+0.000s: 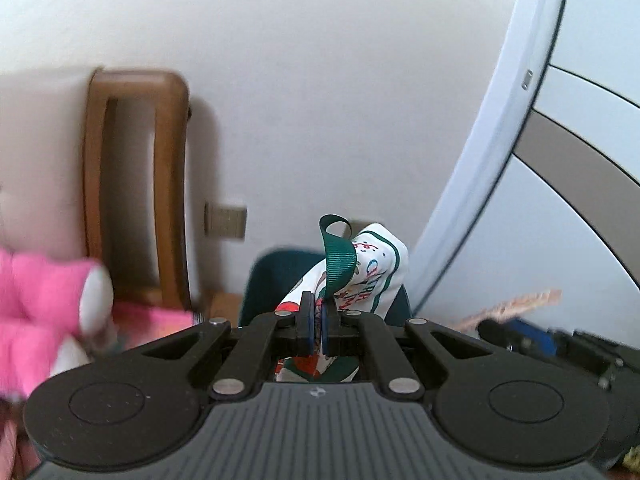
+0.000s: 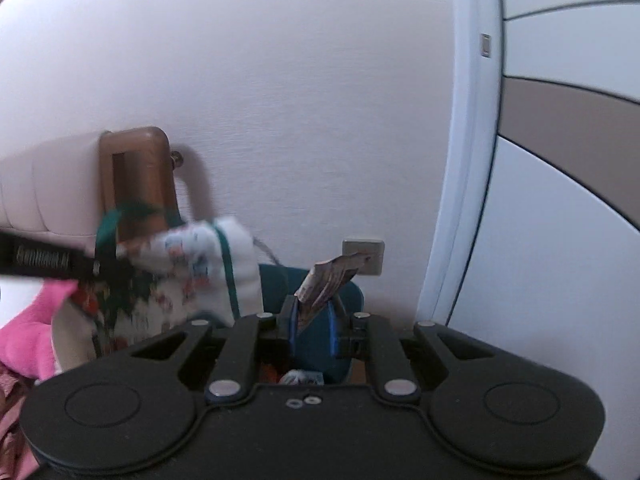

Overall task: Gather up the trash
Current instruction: 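Lift and carry the Christmas bag and paper wrapper over the teal bin, then open both tools to drop the Christmas bag and wrapper into the bin, then raise both open tools away from the teal bin, then close the left tool on the glue stick while the right tool grips the pink mesh, then lift and carry the glue stick and pink mesh up to the teal bin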

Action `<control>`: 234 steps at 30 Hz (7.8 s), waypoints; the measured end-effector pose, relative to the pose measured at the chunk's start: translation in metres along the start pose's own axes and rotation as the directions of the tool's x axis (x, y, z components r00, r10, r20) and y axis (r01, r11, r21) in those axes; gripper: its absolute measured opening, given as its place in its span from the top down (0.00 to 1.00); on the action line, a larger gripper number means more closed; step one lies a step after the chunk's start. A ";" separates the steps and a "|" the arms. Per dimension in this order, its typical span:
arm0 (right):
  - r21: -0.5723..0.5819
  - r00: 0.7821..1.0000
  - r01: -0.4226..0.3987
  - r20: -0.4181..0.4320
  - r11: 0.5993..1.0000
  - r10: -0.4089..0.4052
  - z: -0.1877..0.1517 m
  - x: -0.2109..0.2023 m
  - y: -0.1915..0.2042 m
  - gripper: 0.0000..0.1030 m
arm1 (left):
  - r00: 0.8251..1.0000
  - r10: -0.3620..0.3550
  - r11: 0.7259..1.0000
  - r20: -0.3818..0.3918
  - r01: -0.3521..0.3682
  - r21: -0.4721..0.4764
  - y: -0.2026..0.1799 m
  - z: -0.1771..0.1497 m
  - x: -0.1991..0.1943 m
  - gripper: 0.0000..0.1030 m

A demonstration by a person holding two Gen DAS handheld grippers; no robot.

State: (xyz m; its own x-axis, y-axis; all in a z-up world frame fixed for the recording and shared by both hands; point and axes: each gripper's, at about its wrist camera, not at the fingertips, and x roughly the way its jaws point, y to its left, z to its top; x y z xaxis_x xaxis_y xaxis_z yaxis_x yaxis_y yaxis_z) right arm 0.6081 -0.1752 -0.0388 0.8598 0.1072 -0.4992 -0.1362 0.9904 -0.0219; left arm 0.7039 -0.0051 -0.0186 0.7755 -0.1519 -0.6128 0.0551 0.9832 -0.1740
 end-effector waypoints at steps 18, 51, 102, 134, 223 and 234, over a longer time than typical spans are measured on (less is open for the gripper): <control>-0.122 0.960 0.025 -0.275 0.992 -0.058 -0.027 0.128 0.028 0.87 | 0.977 0.032 0.994 -0.209 -0.010 0.104 0.009 -0.006 0.162 0.97; -0.060 0.896 -0.064 -0.442 0.996 0.031 -0.043 0.145 0.019 0.60 | 0.868 0.145 0.971 -0.474 -0.032 0.238 0.003 -0.054 0.216 0.89; 0.093 0.950 -0.259 -0.153 0.961 0.271 -0.115 -0.078 -0.005 0.01 | 0.990 0.081 0.991 -0.119 -0.067 0.118 -0.020 -0.163 -0.097 0.20; 0.157 0.762 -0.225 -0.587 0.962 0.274 -0.578 0.198 -0.012 0.07 | 0.751 0.181 0.971 -0.635 -0.239 -0.007 0.102 -0.659 0.227 0.00; 0.225 0.967 -0.196 -0.115 0.954 0.226 -0.079 -0.101 -0.036 0.94 | 0.997 0.076 0.941 -0.024 -0.080 -0.328 0.001 -0.115 -0.117 0.86; 0.197 0.980 -0.130 -0.123 0.972 0.156 -0.017 -0.047 -0.013 0.94 | 0.997 -0.063 0.972 0.034 0.069 -0.223 0.021 -0.015 -0.064 0.88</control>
State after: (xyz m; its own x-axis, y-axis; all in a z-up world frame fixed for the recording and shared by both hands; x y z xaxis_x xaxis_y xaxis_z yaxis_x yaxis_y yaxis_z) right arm 0.5611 -0.1944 -0.0293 0.7612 0.2486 -0.5990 -0.1467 0.9657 0.2144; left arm 0.6456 0.0237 0.0052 0.7915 -0.2096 -0.5741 -0.0336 0.9230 -0.3834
